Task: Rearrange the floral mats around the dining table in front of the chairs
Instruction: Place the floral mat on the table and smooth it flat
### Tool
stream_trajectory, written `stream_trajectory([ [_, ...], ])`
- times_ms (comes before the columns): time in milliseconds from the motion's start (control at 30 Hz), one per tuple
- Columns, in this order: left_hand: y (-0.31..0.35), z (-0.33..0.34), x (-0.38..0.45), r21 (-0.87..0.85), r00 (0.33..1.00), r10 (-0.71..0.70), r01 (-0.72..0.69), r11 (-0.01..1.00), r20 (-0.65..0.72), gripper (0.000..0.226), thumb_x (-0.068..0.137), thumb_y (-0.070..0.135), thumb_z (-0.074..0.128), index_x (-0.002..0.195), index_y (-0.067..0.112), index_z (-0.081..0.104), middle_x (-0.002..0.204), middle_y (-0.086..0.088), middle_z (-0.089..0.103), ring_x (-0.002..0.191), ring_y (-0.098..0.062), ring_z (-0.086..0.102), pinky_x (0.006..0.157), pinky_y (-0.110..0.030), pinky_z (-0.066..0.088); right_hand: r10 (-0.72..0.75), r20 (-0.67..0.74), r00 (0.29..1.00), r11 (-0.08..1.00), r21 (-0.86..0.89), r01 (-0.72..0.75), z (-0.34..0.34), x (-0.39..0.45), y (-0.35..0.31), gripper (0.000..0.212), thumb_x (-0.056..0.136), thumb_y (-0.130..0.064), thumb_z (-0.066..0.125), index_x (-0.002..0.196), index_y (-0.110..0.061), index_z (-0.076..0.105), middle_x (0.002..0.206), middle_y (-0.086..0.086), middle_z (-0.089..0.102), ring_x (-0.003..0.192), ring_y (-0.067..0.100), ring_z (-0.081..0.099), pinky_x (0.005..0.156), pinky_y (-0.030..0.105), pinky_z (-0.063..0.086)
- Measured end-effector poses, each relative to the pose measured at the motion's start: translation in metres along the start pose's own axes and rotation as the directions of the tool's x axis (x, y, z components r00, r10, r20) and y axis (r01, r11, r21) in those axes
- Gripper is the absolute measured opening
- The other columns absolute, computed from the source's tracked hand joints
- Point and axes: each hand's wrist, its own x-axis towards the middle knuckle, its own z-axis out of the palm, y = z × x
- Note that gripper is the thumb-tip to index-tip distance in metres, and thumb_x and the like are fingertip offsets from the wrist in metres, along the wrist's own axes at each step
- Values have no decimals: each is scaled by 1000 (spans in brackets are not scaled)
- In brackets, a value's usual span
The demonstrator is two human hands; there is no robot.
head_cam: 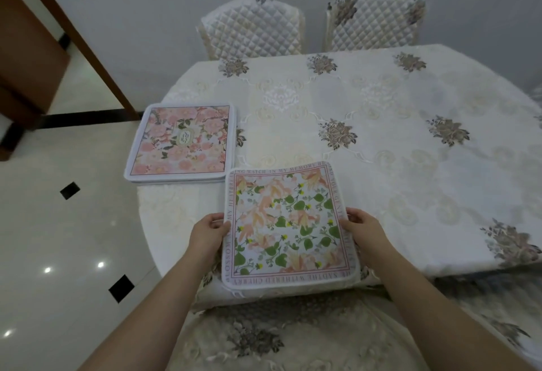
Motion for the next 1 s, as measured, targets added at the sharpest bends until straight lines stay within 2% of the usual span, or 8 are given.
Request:
stream_trajectory([
  [133, -6, 3, 1, 16, 1000, -3, 3, 1000, -3, 20, 93, 9, 65, 112, 8, 63, 98, -11, 72, 86, -28, 72, 80, -48, 60, -4, 5, 1000, 999, -33, 4, 0, 6, -2, 17, 94, -6, 60, 106, -17, 66, 94, 2, 74, 74, 16, 74, 51, 26, 56],
  [267, -8, 7, 1, 55, 1000, 14, -13, 998, -16, 21, 92, 10, 66, 112, 8, 63, 98, -11, 72, 85, -26, 72, 78, -43, 60, -28, 6, 1000, 994, -105, 28, -2, 11, 1, 17, 94, -9, 61, 107, -19, 67, 95, -2, 74, 75, 13, 73, 52, 24, 56],
  [367, -7, 12, 1, 79, 998, 51, -49, 996, -21, 20, 92, 11, 66, 112, 9, 63, 96, -9, 73, 84, -24, 72, 78, -41, 60, -44, -4, 999, 992, -120, 43, -4, 16, 3, 19, 94, -12, 61, 110, -20, 68, 96, -2, 75, 78, 15, 74, 57, 28, 57],
  [467, -4, 16, 4, 95, 996, 81, -77, 993, -45, 17, 92, 11, 66, 109, 11, 64, 95, -7, 73, 82, -20, 71, 72, -35, 59, -49, -13, 999, 992, -113, 47, -5, 20, 2, 17, 94, -13, 61, 106, -23, 68, 93, -4, 75, 72, 11, 74, 53, 25, 56],
  [600, -3, 19, 8, 113, 993, 90, -81, 990, -74, 19, 90, 10, 68, 109, 8, 66, 101, -11, 70, 88, -25, 69, 84, -44, 58, -71, -18, 997, 987, -149, 68, -4, 25, 0, 17, 93, -11, 62, 107, -20, 68, 94, -2, 74, 77, 14, 73, 56, 25, 56],
  [733, -6, 20, 10, 203, 992, 98, -79, 976, -84, 25, 89, 14, 71, 112, 6, 67, 100, -9, 71, 91, -27, 69, 87, -47, 57, -122, -34, 992, 954, -278, 108, -3, 28, 4, 17, 94, -12, 61, 109, -18, 66, 94, -5, 71, 81, 12, 69, 61, 23, 52],
  [833, -6, 21, 7, 264, 987, 127, -96, 960, -104, 26, 87, 17, 74, 109, 6, 67, 95, -6, 70, 90, -25, 67, 86, -45, 56, -143, -42, 989, 920, -374, 117, -4, 31, 10, 18, 94, -14, 60, 111, -18, 65, 97, -5, 70, 85, 14, 68, 70, 30, 55],
  [1000, -7, 21, 4, 372, 970, 209, -150, 916, -123, 23, 83, 19, 77, 101, 8, 67, 88, -6, 69, 83, -22, 66, 79, -38, 54, -176, -81, 981, 880, -460, 119, -7, 33, 17, 20, 93, -18, 63, 113, -17, 65, 98, -4, 68, 84, 12, 64, 67, 23, 48],
])
